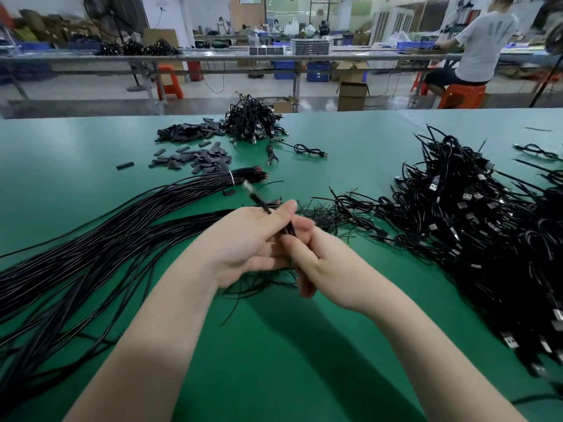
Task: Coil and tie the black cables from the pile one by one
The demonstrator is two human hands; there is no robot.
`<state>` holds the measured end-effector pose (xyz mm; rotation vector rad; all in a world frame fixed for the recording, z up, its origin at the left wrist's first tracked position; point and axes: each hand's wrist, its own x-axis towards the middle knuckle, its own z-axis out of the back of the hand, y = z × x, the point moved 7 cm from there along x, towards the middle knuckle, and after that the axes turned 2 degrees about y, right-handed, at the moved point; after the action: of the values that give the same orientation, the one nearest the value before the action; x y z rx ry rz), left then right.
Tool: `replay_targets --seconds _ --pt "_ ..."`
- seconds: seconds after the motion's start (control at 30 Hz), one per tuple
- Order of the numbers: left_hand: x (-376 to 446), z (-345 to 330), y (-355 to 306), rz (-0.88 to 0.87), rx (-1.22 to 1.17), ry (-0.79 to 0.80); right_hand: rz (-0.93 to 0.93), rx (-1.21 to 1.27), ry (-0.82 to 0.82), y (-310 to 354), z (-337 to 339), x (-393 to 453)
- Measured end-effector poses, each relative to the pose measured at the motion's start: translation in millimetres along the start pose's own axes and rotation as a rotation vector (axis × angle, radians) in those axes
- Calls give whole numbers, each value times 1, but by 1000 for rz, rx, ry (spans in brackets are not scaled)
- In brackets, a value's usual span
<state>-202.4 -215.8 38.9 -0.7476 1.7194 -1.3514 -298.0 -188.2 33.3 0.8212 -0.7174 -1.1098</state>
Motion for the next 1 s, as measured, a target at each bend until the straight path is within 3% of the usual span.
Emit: replay_targets --seconds 0.13,0.3,0.37,0.47,0.53,0.6,0.63,0.77,0.93,1.0 --pt "2 12 10 15 303 -257 -44 -40 34 -9 -11 2" --pt "0 17 13 -17 315 -366 -144 -100 16 -24 -15 6" --pt "-5 20 13 -128 384 -471 -197 -85 -34 -33 -10 7" --pt "-26 14 -3 -517 786 -647 -394 330 16 -56 -8 -2" --pt "-22 -8 4 -651 1229 -422 -475 482 176 -63 -14 -13" --pt "-11 -21 27 -575 1603 -136 -525 413 347 -66 -19 -24" --pt "-9 -22 32 -536 1662 -69 -546 365 421 -67 -20 -29" --pt "-12 -23 33 -463 1733 -17 -590 302 607 -62 -16 -45" --pt "-21 -39 52 -380 1801 52 -553 163 638 -58 -17 -48" --pt "-26 -39 59 -306 1676 150 -554 157 662 -60 -18 -53"
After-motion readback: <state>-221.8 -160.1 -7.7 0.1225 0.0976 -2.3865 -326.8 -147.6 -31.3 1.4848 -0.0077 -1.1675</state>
